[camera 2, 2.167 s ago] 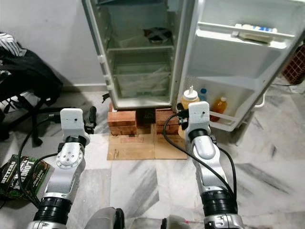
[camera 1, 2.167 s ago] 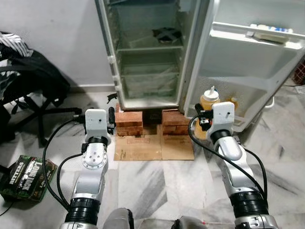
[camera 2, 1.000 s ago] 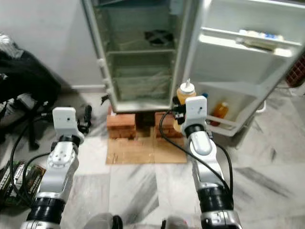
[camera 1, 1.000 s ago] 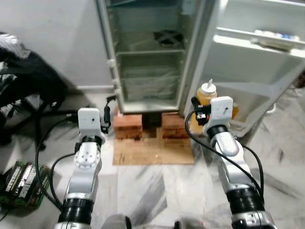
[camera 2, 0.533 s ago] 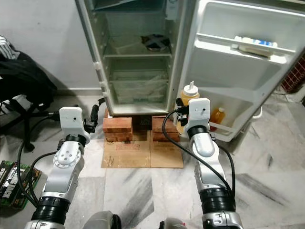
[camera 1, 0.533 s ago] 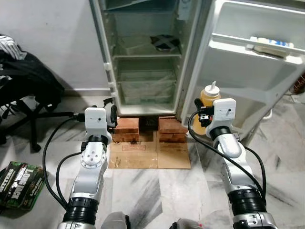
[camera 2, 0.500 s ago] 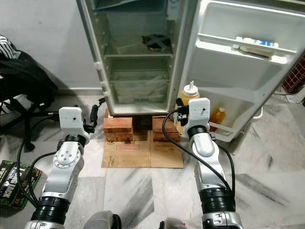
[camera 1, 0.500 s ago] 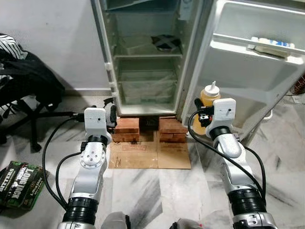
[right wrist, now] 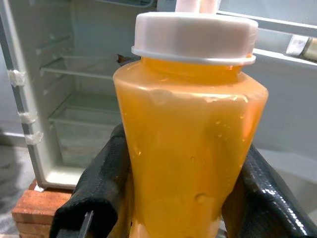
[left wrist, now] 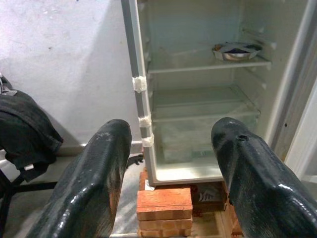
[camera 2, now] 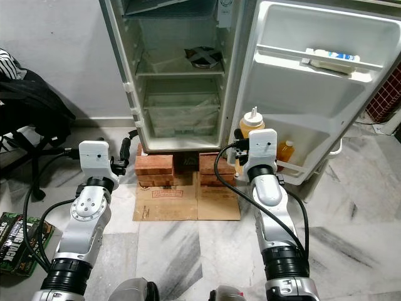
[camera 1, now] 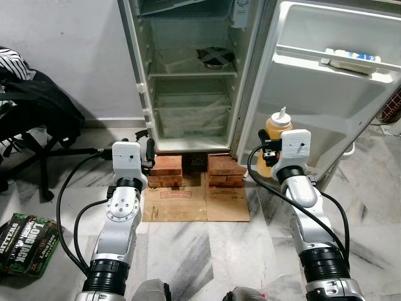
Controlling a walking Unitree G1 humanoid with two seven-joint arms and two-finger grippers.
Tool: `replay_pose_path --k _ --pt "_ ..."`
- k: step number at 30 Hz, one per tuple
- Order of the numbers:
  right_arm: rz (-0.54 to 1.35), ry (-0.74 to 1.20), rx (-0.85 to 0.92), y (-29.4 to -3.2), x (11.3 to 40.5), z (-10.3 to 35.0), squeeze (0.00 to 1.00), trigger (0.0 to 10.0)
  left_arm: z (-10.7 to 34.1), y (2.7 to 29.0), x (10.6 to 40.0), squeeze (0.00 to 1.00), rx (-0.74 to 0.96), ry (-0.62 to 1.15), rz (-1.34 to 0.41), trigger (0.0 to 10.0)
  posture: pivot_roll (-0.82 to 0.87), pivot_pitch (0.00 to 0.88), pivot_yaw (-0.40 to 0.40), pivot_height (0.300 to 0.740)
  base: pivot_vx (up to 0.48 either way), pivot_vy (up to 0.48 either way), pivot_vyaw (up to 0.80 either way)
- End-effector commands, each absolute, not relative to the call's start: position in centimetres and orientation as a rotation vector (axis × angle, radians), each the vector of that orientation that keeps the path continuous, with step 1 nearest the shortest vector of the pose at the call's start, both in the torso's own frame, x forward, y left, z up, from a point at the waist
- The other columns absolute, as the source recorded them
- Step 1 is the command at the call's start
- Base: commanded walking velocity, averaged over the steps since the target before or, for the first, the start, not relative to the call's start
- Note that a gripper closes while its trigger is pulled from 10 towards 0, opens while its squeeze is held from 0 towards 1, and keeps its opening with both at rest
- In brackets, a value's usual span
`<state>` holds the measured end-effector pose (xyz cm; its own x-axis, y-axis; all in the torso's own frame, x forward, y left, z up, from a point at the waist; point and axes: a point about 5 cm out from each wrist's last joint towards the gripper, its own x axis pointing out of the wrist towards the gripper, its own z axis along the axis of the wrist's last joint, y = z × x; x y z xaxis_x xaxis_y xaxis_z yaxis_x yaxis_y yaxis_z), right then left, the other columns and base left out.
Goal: Restocking fridge
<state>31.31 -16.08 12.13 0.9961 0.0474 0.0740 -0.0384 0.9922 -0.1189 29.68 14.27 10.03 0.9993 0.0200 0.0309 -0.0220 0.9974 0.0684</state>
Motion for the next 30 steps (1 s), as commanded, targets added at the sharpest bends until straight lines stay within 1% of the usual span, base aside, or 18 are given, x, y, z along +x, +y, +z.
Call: replay_pose_path --k 1,15,21,25,26,28,30 --pt "0.063 -0.098 -0.126 -15.7 31.6 12.6 0.0 10.0 10.0 14.4 29.6 0.0 0.068 -0.032 0.02 10.0 -0.02 0.066 0.013 0.74 0.27 0.0 0.0" --pt "0.089 -0.139 -0.086 -15.5 31.5 13.4 0.0 10.0 10.1 14.0 29.6 0.0 0.058 -0.037 0.0 10.0 -0.03 0.068 0.011 0.74 0.312 0.0 0.0" --pt "0.121 -0.204 -0.054 -14.4 32.0 15.1 0.0 10.0 10.1 14.0 29.6 0.0 0.056 -0.04 -0.007 10.0 -0.03 0.068 0.011 0.74 0.368 0.0 0.0" --pt "0.116 -0.248 -0.049 -14.2 32.3 16.3 0.0 10.0 10.1 14.0 29.6 0.0 0.055 -0.041 -0.006 10.0 -0.03 0.068 0.011 0.74 0.368 0.0 0.0" --pt "0.135 -0.289 -0.044 -13.9 32.6 17.5 0.0 10.0 10.1 14.0 29.6 0.0 0.055 -0.04 -0.006 10.0 -0.03 0.07 0.012 0.74 0.371 0.0 0.0" --pt "0.144 -0.307 -0.045 -13.7 32.7 18.0 0.0 10.0 10.1 14.0 29.7 0.0 0.054 -0.04 -0.005 10.0 -0.03 0.07 0.012 0.74 0.371 0.0 0.0" --pt "0.194 -0.355 -0.008 -12.8 33.2 19.7 0.0 10.0 10.1 13.9 29.6 0.0 0.056 -0.04 -0.009 10.0 -0.03 0.07 0.012 0.74 0.368 0.0 0.0"
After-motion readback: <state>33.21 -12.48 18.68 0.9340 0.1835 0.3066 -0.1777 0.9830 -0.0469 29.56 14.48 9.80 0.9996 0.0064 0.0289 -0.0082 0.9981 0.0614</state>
